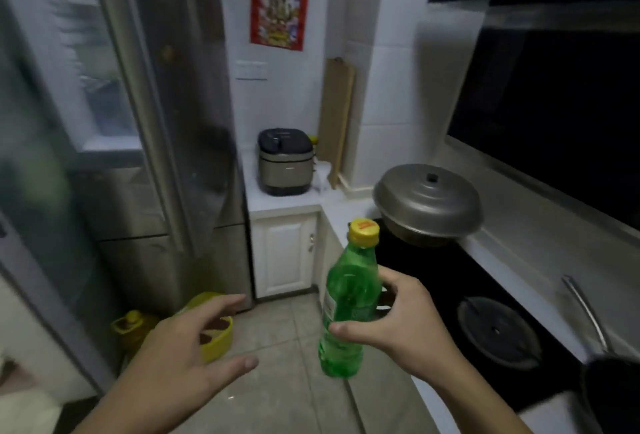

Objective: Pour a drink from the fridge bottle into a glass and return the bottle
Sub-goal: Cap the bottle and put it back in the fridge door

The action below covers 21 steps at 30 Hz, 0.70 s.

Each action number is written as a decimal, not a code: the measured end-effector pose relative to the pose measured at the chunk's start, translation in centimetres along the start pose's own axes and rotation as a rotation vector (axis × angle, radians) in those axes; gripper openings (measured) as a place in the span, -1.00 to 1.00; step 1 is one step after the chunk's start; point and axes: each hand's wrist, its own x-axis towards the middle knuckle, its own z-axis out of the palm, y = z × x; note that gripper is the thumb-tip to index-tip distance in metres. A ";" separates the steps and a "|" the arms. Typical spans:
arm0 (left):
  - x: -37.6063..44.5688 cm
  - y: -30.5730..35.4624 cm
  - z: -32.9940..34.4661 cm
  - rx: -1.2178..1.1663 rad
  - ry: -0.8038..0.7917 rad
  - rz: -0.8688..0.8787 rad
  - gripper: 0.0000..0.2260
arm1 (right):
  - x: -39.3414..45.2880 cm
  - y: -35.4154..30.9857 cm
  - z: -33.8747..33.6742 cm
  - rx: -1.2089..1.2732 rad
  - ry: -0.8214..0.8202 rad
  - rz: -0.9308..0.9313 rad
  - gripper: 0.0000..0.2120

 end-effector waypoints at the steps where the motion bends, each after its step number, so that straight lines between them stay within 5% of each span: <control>1: 0.2 -0.8 -1.0 -0.029 0.037 0.005 -0.22 | 1.0 -1.1 1.4 -0.010 -0.019 -0.028 -0.53; 8: 2.4 -4.2 -5.9 -0.298 0.117 0.050 -0.04 | 6.9 -8.7 10.8 0.009 -0.241 -0.173 -0.58; 13: 4.0 -6.3 -8.6 -0.406 0.185 0.033 -0.30 | 10.6 -12.7 16.3 0.038 -0.373 -0.224 -0.54; 21: 5.4 -10.3 -12.9 -0.550 0.432 -0.096 -0.38 | 15.3 -15.6 20.4 0.089 -0.488 -0.302 -0.46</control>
